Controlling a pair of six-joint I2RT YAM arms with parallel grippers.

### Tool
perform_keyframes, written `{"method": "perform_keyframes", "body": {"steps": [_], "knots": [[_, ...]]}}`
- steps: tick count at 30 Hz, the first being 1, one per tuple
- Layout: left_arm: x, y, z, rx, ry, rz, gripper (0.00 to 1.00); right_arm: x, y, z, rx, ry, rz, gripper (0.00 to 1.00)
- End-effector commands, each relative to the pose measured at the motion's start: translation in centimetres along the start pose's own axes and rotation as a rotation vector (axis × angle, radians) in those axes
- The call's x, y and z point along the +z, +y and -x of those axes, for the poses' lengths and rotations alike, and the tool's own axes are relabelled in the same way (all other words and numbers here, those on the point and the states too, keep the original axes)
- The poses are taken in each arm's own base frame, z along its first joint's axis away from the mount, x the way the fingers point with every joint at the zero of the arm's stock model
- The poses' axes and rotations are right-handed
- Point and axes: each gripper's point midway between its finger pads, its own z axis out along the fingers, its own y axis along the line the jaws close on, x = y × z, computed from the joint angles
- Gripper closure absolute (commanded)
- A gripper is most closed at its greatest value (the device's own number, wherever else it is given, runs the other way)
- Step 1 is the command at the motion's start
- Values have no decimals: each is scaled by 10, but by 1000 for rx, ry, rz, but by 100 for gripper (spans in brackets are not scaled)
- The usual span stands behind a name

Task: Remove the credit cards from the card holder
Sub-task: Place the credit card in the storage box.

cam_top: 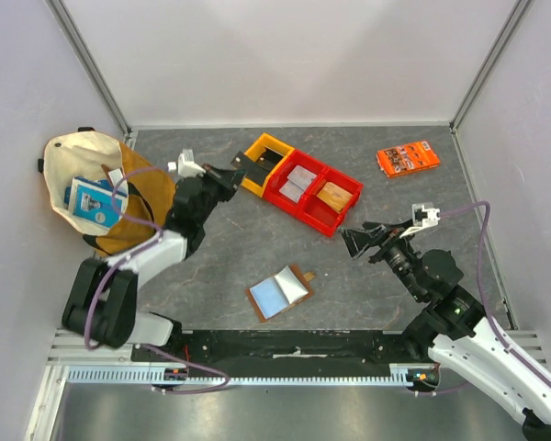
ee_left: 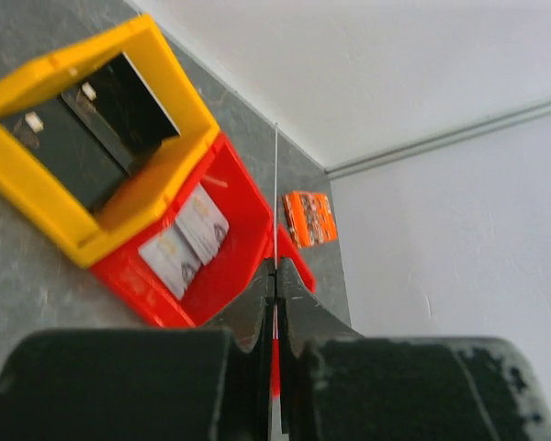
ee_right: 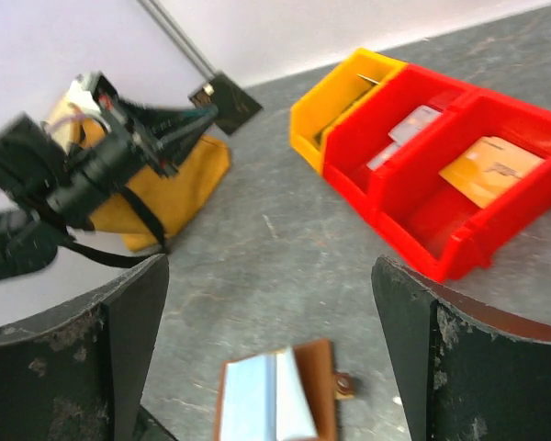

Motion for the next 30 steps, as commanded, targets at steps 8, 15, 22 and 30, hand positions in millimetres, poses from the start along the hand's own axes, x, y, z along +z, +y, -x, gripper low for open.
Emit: {"method": "perform_keyframes", "body": {"steps": [8, 15, 22, 30], "knots": [[113, 55, -11, -95, 185, 188, 98, -18, -18, 29, -215, 2, -131, 2], [144, 95, -22, -80, 209, 314, 98, -28, -21, 38, -236, -14, -153, 2], [152, 116, -31, -156, 201, 373, 98, -35, -25, 45, -261, -11, -183, 2], [142, 120, -40, -203, 225, 383, 86, -37, -26, 46, -261, -7, -193, 2]]}}
